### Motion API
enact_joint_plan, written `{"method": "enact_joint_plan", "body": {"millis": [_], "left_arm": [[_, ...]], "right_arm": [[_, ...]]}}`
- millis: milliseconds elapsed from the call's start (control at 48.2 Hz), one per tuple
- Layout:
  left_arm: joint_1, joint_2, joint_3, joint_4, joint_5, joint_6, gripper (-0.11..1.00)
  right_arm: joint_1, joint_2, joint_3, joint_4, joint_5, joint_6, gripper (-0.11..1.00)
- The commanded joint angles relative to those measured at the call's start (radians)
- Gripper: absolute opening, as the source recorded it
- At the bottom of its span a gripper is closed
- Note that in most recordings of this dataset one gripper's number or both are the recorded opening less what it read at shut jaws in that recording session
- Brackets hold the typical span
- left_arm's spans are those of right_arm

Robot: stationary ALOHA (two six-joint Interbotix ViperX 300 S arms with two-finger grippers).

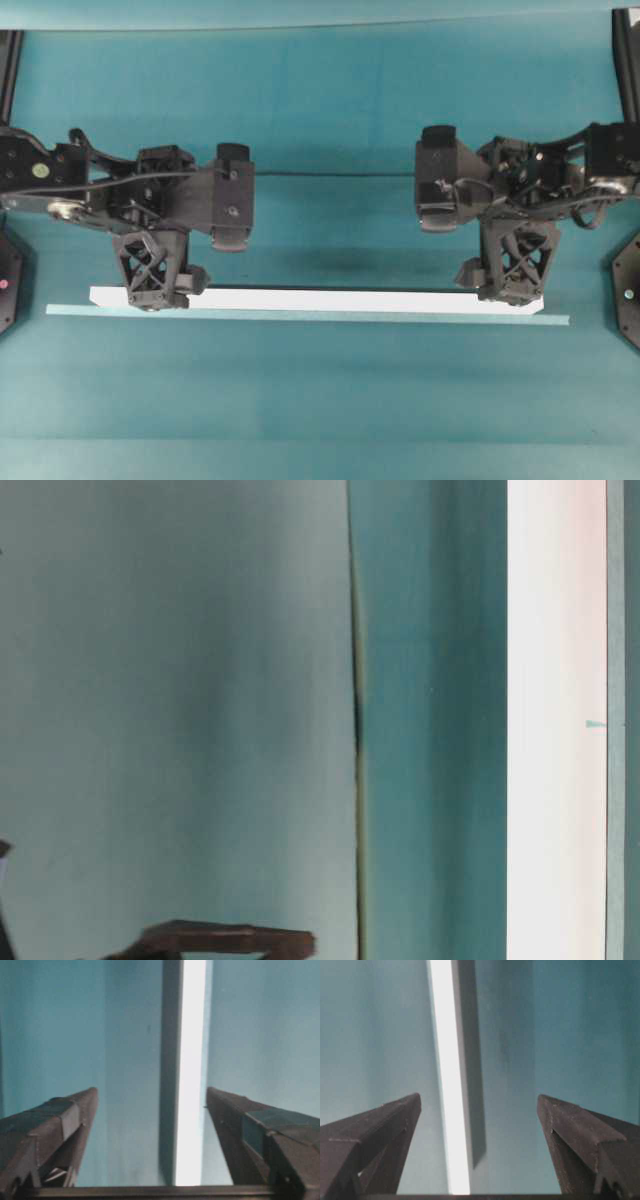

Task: Lift a wooden board with both hands.
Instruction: 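Lower both open grippers around the board near each end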

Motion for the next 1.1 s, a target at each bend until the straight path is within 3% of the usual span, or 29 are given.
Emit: {"method": "enact_joint_plan", "body": {"millis": [0, 373, 1078], "left_arm": [[0.003, 0.006, 0.011, 0.003, -0.021, -0.006, 0.97], [0.005, 0.067, 0.110, 0.003, -0.187, -0.017, 0.97], [-0.025, 0.098, 0.130, 0.002, -0.204, -0.044, 0.97]], "right_arm": [[0.021, 0.018, 0.009, -0.002, -0.023, 0.020, 0.94], [0.063, 0.120, 0.101, -0.002, -0.158, 0.037, 0.94], [0.109, 0.207, 0.103, -0.002, -0.252, 0.051, 0.93]]}}
